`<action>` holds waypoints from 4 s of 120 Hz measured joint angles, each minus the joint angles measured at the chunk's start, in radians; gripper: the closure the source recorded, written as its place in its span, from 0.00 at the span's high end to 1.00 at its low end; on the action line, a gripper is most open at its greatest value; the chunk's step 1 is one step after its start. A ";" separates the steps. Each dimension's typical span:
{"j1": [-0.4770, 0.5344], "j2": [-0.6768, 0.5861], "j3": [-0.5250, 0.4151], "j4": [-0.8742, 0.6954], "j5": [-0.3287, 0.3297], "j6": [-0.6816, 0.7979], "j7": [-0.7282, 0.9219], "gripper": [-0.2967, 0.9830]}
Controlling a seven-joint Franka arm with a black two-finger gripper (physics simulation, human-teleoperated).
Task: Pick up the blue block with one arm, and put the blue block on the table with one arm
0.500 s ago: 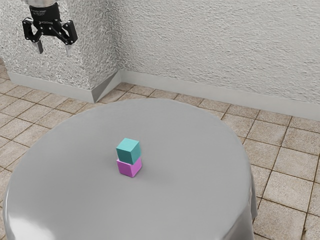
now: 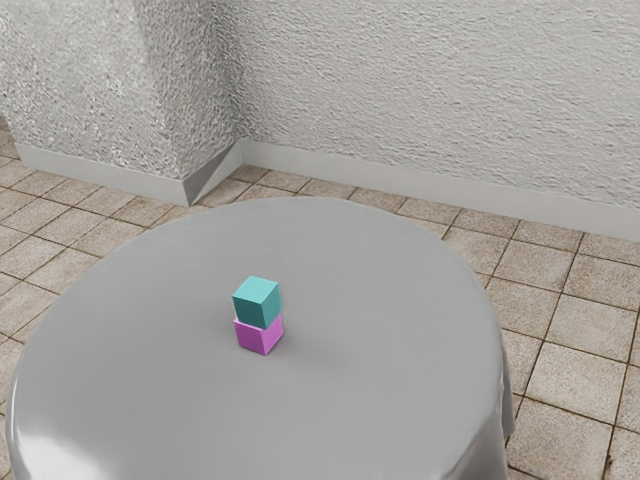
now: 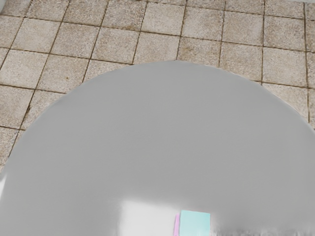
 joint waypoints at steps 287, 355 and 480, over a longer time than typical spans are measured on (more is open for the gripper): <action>0.004 0.245 -0.043 -1.034 -0.260 0.835 0.387 0.77; 0.004 0.253 -0.043 -1.045 -0.257 0.861 0.358 0.61; 0.007 0.296 0.135 -1.045 -0.108 0.847 0.279 0.53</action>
